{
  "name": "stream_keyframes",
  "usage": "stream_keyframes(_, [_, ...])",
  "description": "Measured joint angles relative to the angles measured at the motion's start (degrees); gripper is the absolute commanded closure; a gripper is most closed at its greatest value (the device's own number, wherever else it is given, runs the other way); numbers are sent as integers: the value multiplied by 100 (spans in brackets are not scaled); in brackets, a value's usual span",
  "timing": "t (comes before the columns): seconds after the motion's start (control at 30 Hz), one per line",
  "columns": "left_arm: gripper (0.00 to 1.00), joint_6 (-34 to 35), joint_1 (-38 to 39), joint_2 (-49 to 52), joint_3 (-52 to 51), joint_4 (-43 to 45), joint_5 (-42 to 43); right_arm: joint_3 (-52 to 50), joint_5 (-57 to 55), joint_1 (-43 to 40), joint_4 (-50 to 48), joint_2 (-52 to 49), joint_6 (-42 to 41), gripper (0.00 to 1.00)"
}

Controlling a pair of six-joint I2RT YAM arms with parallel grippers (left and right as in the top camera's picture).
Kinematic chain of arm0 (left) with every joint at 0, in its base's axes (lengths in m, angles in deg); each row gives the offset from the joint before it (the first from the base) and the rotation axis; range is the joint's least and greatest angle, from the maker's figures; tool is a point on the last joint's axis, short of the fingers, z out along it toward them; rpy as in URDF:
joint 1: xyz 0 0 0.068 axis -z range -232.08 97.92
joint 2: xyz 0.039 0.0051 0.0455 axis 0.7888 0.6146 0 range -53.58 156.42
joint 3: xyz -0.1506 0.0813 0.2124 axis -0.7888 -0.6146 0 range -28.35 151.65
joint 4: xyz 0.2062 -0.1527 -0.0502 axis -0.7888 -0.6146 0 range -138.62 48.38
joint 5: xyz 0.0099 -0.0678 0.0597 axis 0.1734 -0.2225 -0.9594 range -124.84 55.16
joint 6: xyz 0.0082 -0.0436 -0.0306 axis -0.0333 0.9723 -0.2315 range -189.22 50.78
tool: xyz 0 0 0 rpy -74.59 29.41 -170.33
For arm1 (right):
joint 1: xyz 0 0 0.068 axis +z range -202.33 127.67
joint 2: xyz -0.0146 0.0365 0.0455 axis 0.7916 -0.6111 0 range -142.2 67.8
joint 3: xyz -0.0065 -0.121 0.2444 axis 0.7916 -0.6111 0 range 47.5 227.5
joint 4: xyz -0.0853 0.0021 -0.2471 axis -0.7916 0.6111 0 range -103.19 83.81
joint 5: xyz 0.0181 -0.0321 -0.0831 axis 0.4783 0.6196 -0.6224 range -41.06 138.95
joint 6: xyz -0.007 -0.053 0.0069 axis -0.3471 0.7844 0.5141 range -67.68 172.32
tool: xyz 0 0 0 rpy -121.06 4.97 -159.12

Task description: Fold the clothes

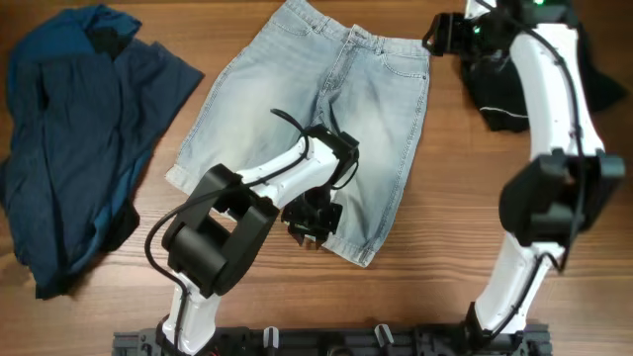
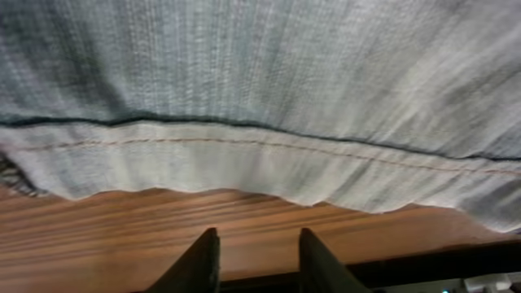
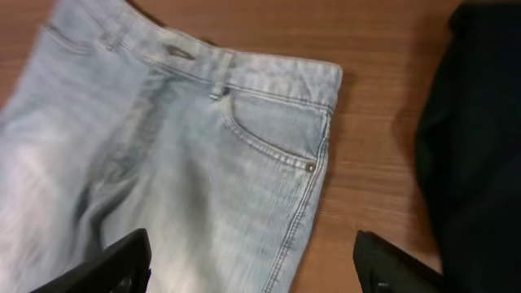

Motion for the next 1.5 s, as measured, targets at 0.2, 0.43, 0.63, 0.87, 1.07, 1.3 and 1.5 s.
stream_keyframes(0.2, [96,90,0,0,-4,-20,20,-2,9,4,-1001,-1075,-717,32])
stream_keyframes(0.43, [96,131,0,0,-4,-245,20,-2,-9,74,-1700,-1821,-1104,34])
stream_keyframes(0.63, [96,131,0,0,-4,-46,20,0,-656,216,-1893,-1928,-1272,96])
stream_keyframes(0.87, [96,144,-11,0,-7,302,-282,157,-1152,103,48,-1744,-1534,96])
stream_keyframes(1.07, [96,173,-977,0,-11,511,-678,7,-1294,-433,1917,-890,-1847,96])
stream_keyframes(1.3, [96,129,-2282,0,-11,664,-669,7,-1663,-398,3320,-337,-1856,51])
stream_keyframes(1.5, [96,122,-2651,-227,-9,1058,-660,-188,-1648,-354,3161,-337,-1419,33])
